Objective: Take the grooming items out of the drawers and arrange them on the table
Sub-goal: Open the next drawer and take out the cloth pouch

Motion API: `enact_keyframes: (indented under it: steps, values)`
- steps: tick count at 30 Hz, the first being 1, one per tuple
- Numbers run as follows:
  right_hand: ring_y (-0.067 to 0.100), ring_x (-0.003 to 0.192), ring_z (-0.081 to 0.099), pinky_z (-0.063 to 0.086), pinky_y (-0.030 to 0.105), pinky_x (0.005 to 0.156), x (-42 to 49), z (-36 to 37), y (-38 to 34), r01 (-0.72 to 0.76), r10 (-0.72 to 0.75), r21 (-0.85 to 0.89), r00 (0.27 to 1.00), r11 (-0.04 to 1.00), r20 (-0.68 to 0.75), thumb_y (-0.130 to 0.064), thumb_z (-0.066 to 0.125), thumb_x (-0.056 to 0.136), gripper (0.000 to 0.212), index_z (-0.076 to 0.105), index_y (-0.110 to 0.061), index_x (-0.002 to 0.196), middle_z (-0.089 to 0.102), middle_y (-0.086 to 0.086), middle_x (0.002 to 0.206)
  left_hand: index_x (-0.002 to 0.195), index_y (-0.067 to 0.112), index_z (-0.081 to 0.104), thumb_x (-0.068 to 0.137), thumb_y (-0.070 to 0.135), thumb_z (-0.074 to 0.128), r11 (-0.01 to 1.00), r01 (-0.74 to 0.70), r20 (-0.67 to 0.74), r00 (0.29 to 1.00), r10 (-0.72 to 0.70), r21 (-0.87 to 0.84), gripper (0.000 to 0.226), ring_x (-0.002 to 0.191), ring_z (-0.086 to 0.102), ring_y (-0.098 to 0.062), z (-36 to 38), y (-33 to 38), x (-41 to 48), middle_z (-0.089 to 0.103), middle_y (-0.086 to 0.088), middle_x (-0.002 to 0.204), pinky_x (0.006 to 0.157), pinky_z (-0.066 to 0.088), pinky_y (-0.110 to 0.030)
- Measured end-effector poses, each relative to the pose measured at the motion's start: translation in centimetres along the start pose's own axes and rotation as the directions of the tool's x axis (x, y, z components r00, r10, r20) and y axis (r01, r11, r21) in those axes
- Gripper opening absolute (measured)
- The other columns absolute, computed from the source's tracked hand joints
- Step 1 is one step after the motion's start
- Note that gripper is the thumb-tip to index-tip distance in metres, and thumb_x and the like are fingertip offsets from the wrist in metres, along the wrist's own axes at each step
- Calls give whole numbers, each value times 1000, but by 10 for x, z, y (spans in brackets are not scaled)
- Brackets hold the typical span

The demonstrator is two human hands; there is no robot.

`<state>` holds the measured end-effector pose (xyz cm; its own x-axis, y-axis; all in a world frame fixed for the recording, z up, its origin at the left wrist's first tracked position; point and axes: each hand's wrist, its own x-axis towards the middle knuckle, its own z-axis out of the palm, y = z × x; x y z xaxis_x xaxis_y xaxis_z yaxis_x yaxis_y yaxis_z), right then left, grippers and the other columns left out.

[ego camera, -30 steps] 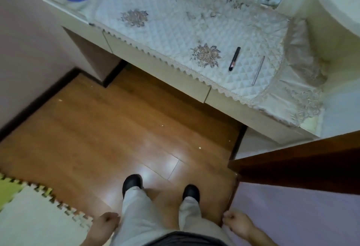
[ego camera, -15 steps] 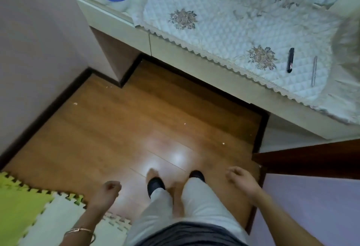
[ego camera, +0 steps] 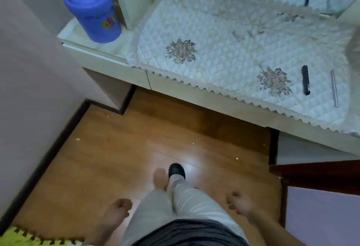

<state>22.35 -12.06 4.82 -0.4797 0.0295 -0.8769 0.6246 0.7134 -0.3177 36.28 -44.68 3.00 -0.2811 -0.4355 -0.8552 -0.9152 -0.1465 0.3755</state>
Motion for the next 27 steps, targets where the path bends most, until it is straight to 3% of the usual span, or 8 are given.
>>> enact_keyframes:
  steps: [3, 8, 11, 14, 16, 22, 25, 27]
  values:
    - [22, 70, 50, 36, 20, 48, 10, -15, -55, 113, -108, 96, 992, 989, -61, -11, 43, 95, 18, 55, -4, 84, 53, 15, 80, 77, 10, 53, 92, 7, 49, 991, -100, 16, 995, 99, 92, 16, 75, 51, -23, -12, 50, 13, 54, -14, 90, 53, 31, -25]
    - [12, 65, 48, 37, 1, 38, 20, -29, -108, 160, -119, 360, 984, 919, -134, -4, 43, 94, 8, 51, -7, 95, 52, 4, 78, 104, 9, 53, 94, 16, 49, 963, -210, 150, 971, 186, 166, 14, 91, 56, -23, -22, 124, 35, 57, -8, 99, 71, 39, -28]
    - [13, 63, 50, 37, 3, 37, 29, -25, -114, 104, -35, 441, 986, 892, -162, -5, 43, 94, 9, 52, -6, 92, 53, 5, 76, 104, 7, 52, 93, 10, 49, 960, -224, 189, 963, 192, 168, 12, 81, 52, -18, -19, 160, 51, 53, -10, 97, 60, 36, -21]
    - [11, 58, 53, 36, 10, 36, 35, -13, -117, -38, 119, 487, 983, 873, -137, -13, 43, 95, 14, 53, -10, 85, 54, 4, 74, 104, 8, 53, 93, 13, 49, 949, -200, 225, 963, 145, 242, 12, 89, 53, -22, -20, 189, 72, 54, -12, 102, 63, 37, -25]
    - [8, 54, 55, 31, 15, 42, 39, -4, -119, -97, 178, 519, 978, 849, -108, -17, 44, 95, 14, 52, -14, 83, 55, 5, 78, 99, 10, 53, 94, 15, 47, 944, -195, 252, 959, 127, 266, 9, 92, 53, -23, -19, 208, 84, 55, -11, 103, 65, 37, -27]
    - [22, 88, 52, 41, 36, 85, 66, -3, -151, -140, 231, 637, 971, 758, -62, -14, 43, 94, 16, 55, -7, 103, 57, 13, 102, 106, 11, 50, 95, 17, 44, 949, -186, 284, 953, 110, 256, 14, 98, 53, -21, 10, 270, 110, 53, -7, 111, 88, 38, -34]
    - [23, 93, 52, 42, 38, 89, 93, -17, -173, -122, 228, 674, 971, 729, -71, -16, 45, 94, 28, 48, -1, 118, 56, 13, 105, 124, 8, 48, 96, 16, 43, 957, -184, 319, 942, 106, 226, 29, 103, 51, -18, 37, 297, 126, 53, -7, 119, 97, 38, -35]
    - [22, 93, 54, 44, 35, 82, 114, -29, -187, -91, 217, 712, 972, 697, -88, -17, 46, 93, 34, 47, 0, 123, 57, 12, 106, 131, 7, 42, 96, 14, 42, 977, -157, 343, 934, 98, 146, 36, 108, 50, -18, 55, 310, 139, 51, -8, 127, 97, 37, -33]
